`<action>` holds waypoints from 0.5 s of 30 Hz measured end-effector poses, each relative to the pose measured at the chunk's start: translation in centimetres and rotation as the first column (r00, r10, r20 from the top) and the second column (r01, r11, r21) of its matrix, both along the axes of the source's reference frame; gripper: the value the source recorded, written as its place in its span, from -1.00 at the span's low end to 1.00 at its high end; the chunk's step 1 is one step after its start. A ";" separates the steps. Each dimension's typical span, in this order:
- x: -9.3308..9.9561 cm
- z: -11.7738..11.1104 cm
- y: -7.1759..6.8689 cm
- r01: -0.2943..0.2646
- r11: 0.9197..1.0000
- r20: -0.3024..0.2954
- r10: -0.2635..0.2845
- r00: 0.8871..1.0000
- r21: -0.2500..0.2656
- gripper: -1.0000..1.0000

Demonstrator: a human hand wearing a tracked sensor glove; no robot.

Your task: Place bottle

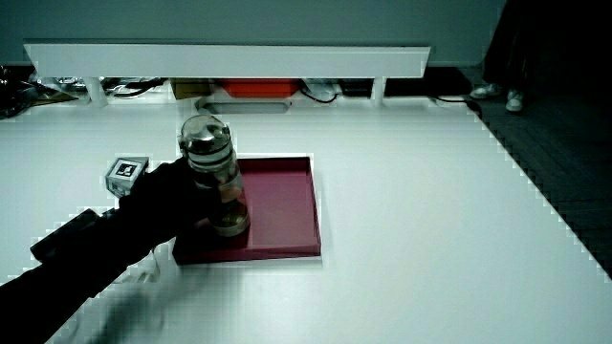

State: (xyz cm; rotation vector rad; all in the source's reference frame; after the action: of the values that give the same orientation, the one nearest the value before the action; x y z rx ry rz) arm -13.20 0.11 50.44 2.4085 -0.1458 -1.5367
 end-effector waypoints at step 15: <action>-0.7 -0.4 -0.1 -0.054 0.998 -0.050 0.052 0.997 -0.039 -0.59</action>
State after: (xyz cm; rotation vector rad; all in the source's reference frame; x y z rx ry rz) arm -13.91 0.06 50.09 2.3235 -0.1011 -1.5526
